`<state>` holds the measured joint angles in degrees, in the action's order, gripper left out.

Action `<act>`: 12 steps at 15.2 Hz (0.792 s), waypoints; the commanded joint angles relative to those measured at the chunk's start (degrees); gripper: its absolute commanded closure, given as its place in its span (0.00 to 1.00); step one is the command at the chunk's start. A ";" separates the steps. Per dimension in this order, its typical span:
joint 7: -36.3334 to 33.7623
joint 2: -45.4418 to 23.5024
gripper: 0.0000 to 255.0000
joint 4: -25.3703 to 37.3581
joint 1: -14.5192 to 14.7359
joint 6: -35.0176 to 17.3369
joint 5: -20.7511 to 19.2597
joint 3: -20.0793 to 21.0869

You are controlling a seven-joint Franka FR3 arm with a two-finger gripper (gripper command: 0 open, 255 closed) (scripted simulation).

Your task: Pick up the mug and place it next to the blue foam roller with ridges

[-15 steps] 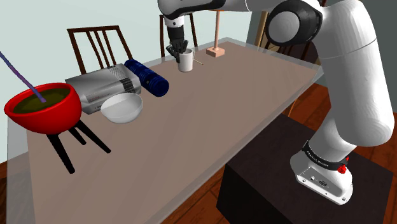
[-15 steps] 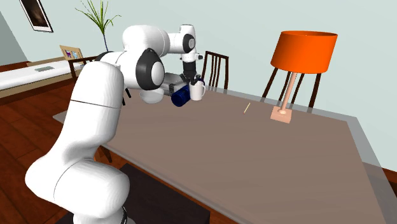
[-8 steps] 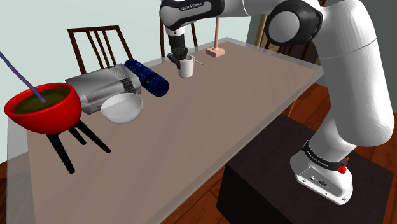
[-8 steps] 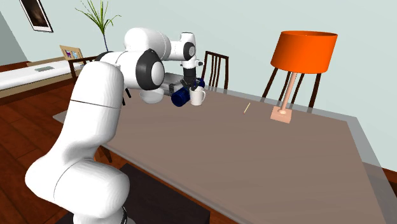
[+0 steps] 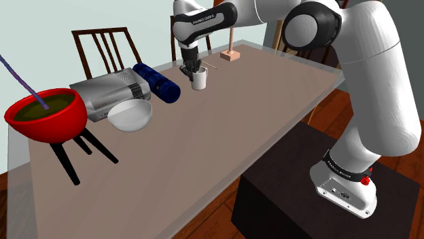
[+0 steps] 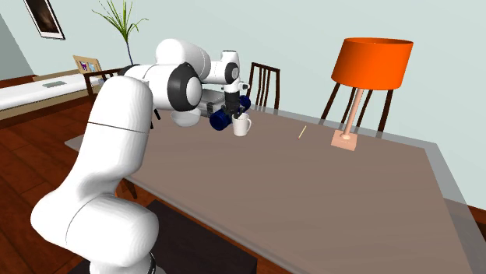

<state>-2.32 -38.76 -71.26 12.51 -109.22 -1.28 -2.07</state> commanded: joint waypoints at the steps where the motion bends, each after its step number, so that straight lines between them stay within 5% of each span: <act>1: 0.02 -0.27 1.00 -1.04 -0.05 -1.37 0.00 -0.01; 12: -0.04 -0.89 1.00 -2.16 -0.05 -3.11 0.00 0.00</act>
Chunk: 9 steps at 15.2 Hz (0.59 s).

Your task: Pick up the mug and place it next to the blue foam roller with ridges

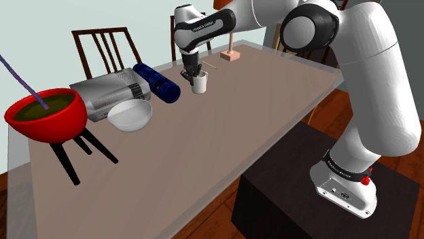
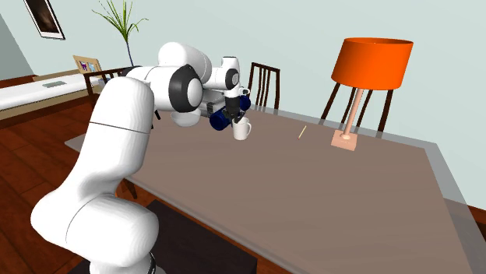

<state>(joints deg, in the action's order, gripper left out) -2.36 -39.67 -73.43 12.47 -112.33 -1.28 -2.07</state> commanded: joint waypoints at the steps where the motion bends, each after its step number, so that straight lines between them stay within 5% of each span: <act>1: 0.00 0.01 0.00 0.00 0.00 -0.01 0.00 0.00; 6: 0.00 0.01 0.00 0.00 0.00 -0.01 0.00 0.00; 9: 0.02 1.34 0.00 3.62 0.11 4.94 0.00 0.01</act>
